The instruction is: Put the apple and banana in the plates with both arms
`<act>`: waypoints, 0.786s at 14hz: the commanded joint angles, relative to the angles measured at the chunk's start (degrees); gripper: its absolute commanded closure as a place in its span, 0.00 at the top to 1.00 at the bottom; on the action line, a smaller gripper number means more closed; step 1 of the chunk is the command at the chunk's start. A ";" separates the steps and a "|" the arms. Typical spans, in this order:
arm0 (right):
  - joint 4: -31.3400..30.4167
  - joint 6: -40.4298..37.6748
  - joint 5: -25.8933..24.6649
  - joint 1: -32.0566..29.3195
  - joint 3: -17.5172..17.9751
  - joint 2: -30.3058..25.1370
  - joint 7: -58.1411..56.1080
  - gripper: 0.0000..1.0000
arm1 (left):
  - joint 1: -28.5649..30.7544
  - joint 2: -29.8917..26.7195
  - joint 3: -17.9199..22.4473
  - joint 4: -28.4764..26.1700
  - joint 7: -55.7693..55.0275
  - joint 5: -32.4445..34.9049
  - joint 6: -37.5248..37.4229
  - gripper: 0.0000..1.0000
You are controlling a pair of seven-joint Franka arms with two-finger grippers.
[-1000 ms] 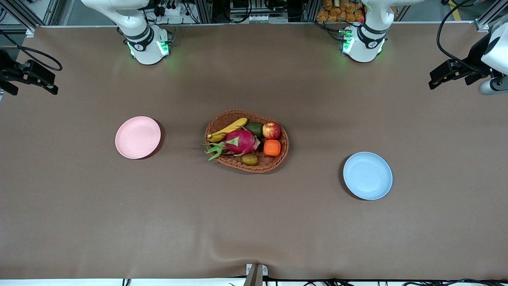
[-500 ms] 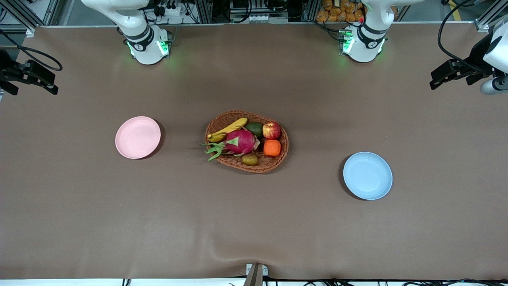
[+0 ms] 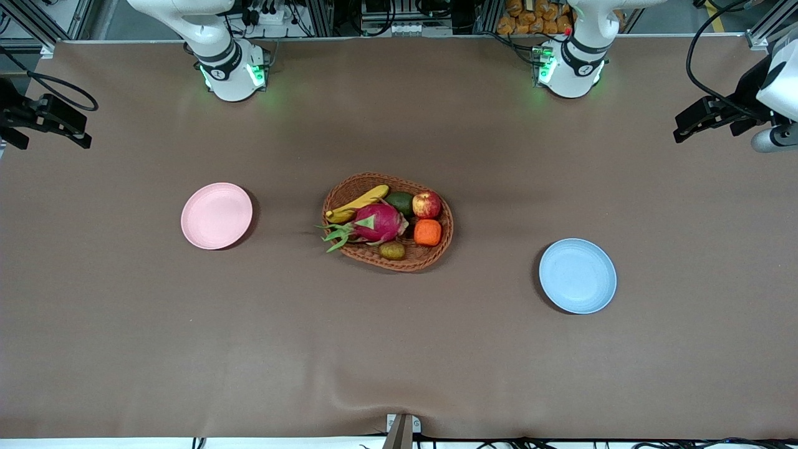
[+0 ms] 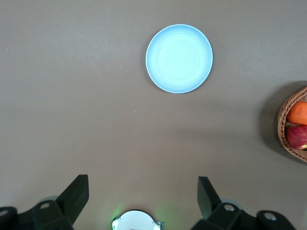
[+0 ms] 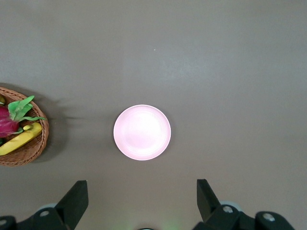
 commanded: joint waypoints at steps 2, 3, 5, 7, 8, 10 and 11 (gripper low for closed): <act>1.35 -0.36 -0.71 0.45 0.07 0.55 0.78 1.00 | 0.01 0.51 0.23 1.00 0.95 -0.90 -0.45 1.00; 1.35 -0.36 -0.62 0.28 0.07 0.55 0.78 1.00 | 0.01 0.51 0.23 0.92 0.95 -0.90 -0.36 1.00; 1.27 -0.45 -0.53 -0.25 0.07 0.55 0.78 1.00 | 0.01 0.51 0.23 0.92 0.86 -0.90 -0.36 1.00; 1.35 -0.36 -0.53 -0.25 0.07 0.64 0.78 1.00 | 0.01 0.51 0.24 0.83 0.86 -0.90 -0.45 1.00; 1.35 -0.36 -0.53 -0.17 0.07 0.64 0.78 1.00 | 0.01 0.51 0.23 0.74 0.86 -0.90 -0.45 1.00; 1.35 -0.36 -0.44 -0.16 0.07 0.73 0.78 1.00 | 0.01 0.51 0.23 0.65 0.86 -0.81 -0.45 1.00; 1.35 -0.45 -0.44 -0.08 0.07 0.90 0.87 1.00 | -0.07 0.51 0.23 0.56 0.86 -0.81 -0.45 1.00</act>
